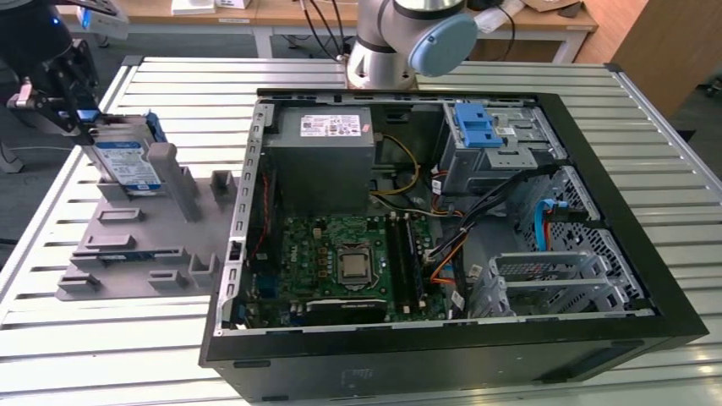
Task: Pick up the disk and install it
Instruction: 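Pick up the disk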
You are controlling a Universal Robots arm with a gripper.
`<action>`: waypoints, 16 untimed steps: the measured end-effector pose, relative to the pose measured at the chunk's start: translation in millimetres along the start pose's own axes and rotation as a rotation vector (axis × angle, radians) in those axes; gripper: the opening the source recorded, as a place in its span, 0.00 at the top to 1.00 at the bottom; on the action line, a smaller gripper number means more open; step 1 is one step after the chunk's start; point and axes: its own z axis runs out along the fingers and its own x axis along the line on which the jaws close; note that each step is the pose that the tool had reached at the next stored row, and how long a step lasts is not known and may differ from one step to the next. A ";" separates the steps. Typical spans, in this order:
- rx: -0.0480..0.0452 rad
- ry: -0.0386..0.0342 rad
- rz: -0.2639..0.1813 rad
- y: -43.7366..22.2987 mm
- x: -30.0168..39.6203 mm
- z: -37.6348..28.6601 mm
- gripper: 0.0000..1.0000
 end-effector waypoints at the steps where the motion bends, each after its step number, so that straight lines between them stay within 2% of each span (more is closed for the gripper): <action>1: 0.0000 0.0001 0.000 0.0 0.0 0.9 0.51; 5: 0.0013 0.0001 0.000 0.1 0.1 5.4 0.51; 10: 0.0013 0.0002 0.000 0.1 0.1 6.2 0.53; 11: 0.0015 0.0001 0.000 0.1 0.1 6.3 0.60; 16: 0.0014 0.0002 0.000 0.1 0.1 6.3 0.63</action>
